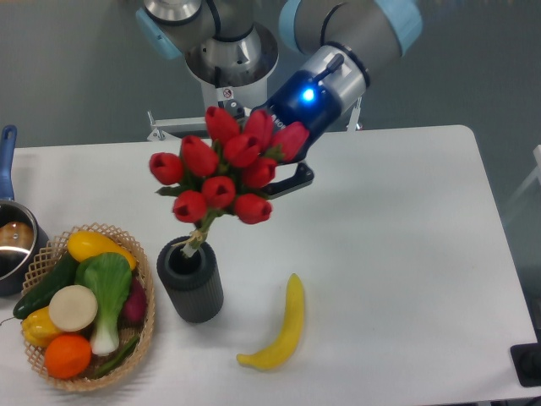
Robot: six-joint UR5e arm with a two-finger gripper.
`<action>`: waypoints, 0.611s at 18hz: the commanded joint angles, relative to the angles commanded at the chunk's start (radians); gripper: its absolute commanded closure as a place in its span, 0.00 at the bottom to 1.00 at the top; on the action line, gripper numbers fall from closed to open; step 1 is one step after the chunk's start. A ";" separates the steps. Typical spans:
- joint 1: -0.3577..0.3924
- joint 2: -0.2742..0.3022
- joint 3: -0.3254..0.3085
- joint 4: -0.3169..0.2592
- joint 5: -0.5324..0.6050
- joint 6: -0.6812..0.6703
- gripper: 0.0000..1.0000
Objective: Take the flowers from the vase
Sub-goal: 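Lift the tulip bunch up and out of the black vase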
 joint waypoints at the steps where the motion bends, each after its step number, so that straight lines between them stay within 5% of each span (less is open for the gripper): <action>1: 0.014 0.000 0.005 0.000 0.002 0.006 0.59; 11: 0.071 -0.017 0.058 0.000 0.006 0.009 0.59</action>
